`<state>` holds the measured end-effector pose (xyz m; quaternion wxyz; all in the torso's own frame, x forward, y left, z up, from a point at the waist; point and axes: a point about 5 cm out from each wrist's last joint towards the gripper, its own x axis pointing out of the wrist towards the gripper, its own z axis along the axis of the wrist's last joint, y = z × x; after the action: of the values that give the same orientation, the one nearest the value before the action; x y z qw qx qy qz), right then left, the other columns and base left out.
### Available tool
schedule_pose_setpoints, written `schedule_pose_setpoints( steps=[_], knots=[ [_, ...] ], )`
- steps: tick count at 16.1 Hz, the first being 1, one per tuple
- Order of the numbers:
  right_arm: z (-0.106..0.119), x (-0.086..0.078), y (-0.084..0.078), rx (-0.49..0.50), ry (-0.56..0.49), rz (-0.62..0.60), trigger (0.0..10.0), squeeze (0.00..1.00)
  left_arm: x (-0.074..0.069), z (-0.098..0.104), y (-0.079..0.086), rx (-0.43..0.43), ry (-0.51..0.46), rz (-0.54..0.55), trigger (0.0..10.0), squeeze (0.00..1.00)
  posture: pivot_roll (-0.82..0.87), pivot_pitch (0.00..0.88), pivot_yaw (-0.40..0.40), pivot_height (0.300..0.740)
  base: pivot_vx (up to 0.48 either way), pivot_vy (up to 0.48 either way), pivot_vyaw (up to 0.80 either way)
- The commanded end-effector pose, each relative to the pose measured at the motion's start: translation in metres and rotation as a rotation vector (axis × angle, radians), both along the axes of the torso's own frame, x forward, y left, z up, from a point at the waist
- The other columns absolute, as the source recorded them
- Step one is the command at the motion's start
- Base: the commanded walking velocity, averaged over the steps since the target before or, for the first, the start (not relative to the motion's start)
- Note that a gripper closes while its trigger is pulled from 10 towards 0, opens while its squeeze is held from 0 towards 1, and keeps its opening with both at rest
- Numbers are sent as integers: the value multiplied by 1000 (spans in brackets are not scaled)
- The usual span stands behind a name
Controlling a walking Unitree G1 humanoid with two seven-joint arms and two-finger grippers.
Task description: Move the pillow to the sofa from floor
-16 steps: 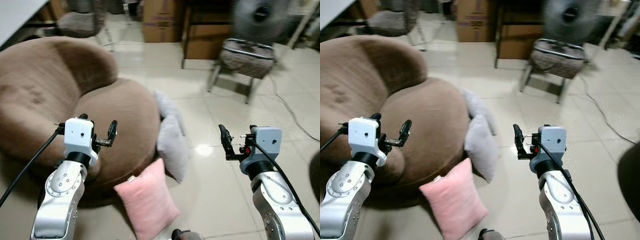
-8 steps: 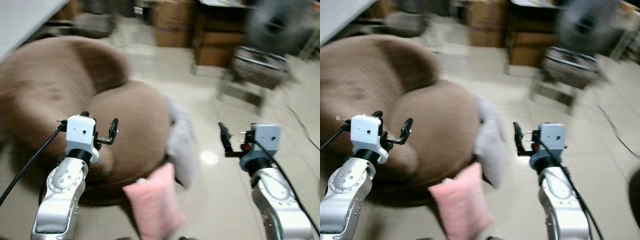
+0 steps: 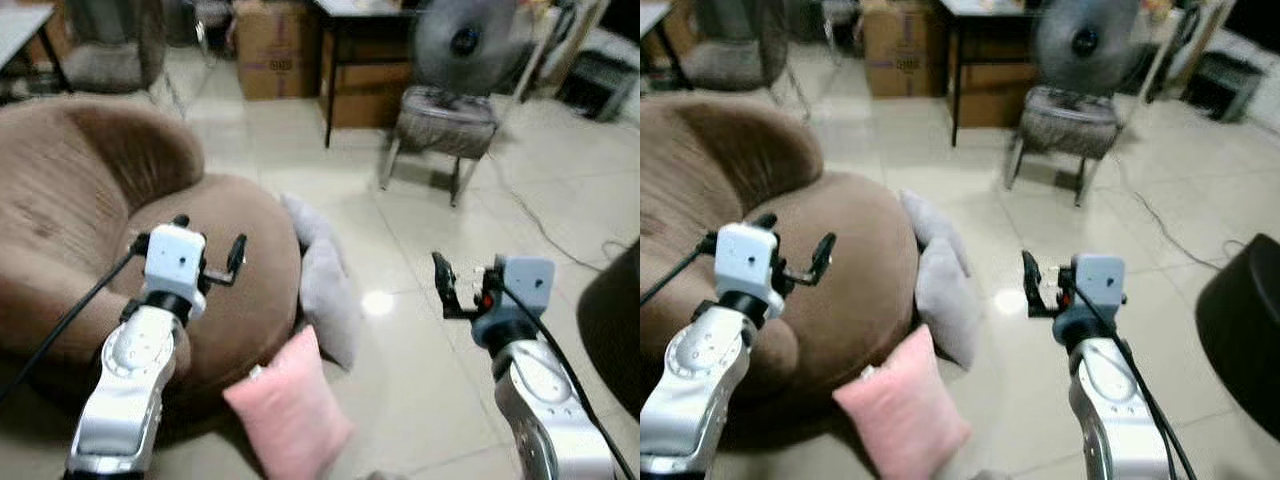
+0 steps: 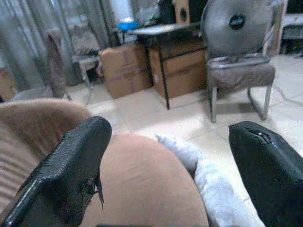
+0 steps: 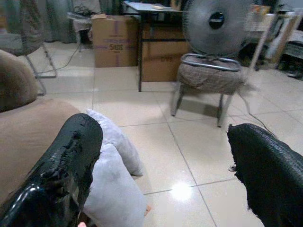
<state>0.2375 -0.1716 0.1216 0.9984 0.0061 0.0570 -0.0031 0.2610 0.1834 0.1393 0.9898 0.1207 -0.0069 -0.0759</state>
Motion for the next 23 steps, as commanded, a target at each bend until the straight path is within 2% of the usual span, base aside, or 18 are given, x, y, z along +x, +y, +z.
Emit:
schedule_pose_setpoints(
  steps=[1, 8, 20, 23],
  knots=[
    [0, -1, -4, -5, -4, -28, 10000, 0, 0, -1, -1, 3, -2, -14, 10000, 984, 42, 0, 13, 740, 0, 0, 0],
    [0, 1, -7, 0, 1, -65, 10000, 0, 2, 0, 0, -5, -4, -11, 10000, 976, 46, 0, 16, 740, 0, 34, 0],
    [1, 2, -6, -6, 2, -61, 10000, 0, 4, -4, 1, 2, 11, -11, 10000, 976, 38, 0, 17, 740, 0, 363, 0],
    [1, 2, -6, 4, 2, -60, 10000, 0, 5, -3, 0, 2, 10, -15, 10000, 976, 37, 0, 19, 740, 0, 414, -800]
  ],
)
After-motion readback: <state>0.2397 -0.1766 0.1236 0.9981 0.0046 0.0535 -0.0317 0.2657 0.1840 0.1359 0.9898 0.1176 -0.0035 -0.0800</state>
